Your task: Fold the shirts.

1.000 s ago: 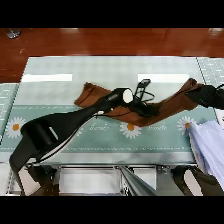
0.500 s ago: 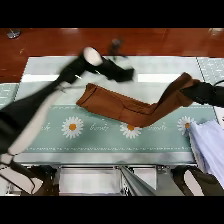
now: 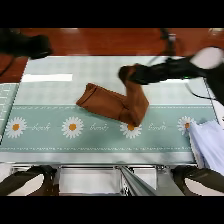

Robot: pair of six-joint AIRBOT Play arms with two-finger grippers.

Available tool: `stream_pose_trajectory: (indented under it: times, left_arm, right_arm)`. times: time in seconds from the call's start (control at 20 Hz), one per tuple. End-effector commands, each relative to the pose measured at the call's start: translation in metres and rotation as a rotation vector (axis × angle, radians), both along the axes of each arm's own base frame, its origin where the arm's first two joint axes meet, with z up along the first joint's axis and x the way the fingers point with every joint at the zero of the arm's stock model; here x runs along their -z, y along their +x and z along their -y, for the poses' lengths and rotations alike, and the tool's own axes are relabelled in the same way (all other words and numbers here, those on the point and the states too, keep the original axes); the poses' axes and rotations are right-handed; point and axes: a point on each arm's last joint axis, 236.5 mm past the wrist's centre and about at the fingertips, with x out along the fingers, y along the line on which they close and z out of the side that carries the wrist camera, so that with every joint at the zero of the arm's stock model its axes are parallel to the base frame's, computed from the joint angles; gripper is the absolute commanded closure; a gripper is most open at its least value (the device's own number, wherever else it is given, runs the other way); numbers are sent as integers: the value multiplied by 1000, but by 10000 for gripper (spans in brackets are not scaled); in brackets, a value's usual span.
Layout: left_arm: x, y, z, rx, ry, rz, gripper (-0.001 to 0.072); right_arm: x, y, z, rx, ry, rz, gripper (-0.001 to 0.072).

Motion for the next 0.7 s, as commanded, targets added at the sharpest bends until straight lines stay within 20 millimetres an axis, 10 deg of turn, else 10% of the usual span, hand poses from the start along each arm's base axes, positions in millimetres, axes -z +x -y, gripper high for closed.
stream_pose_trajectory:
  times: [0.0,0.35,0.4,0.45,0.65]
  left_arm:
    - [5,-66,-20,-84,-50,87,682]
    - [123,-151,12,-101,-251,-69,682]
    - [135,-152,12,-114,-261,-83,682]
    - [142,-150,11,-125,-264,-89,682]
    - [147,-137,5,-165,-270,-63,682]
  right_arm:
    - [48,18,-77,-81,-7,-76,691]
    - [114,25,-153,-148,-11,-205,688]
    - [115,23,-159,-158,-4,-211,530]
    - [115,21,-162,-171,-5,-213,162]
    - [71,49,-114,-155,6,-180,82]
